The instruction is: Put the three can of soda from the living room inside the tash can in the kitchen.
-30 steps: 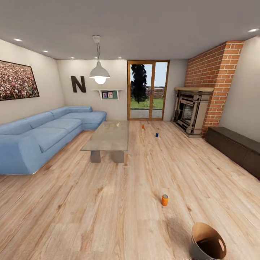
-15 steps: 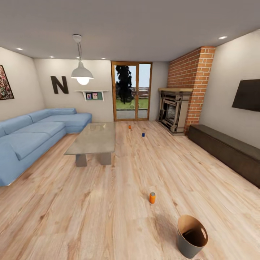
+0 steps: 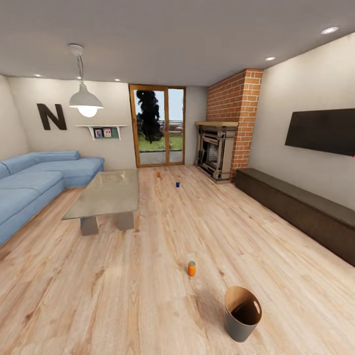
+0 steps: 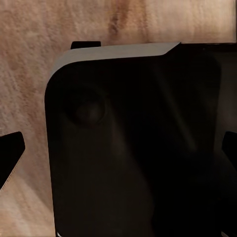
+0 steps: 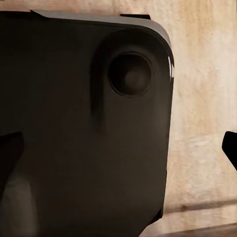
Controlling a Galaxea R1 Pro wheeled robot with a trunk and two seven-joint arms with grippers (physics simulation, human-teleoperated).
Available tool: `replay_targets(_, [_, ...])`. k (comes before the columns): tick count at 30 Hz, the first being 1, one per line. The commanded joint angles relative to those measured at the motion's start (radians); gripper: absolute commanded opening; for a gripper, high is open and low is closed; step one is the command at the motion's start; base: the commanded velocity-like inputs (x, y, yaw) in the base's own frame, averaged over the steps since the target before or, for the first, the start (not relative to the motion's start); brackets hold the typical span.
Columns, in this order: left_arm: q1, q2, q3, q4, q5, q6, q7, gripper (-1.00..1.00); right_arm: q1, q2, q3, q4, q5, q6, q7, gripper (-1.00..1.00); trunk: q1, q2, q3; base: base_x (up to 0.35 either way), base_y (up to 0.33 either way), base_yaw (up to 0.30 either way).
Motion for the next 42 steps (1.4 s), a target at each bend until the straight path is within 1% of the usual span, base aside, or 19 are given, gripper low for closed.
replay_targets(1, [0.000, 0.000, 0.000, 0.000, 0.000, 0.000, 0.000, 1.00, 0.000, 0.000, 0.000, 0.000, 0.000, 0.000, 0.000, 1.00, 0.000, 0.000, 0.001, 0.000, 0.000, -0.269])
replay_targets(42, [0.000, 0.000, 0.000, 0.000, 0.000, -0.011, 0.000, 1.00, 0.000, 0.000, -0.003, 0.000, 0.000, 0.000, 0.000, 1.00, 0.000, 0.000, 0.021, 0.000, 0.000, -0.269])
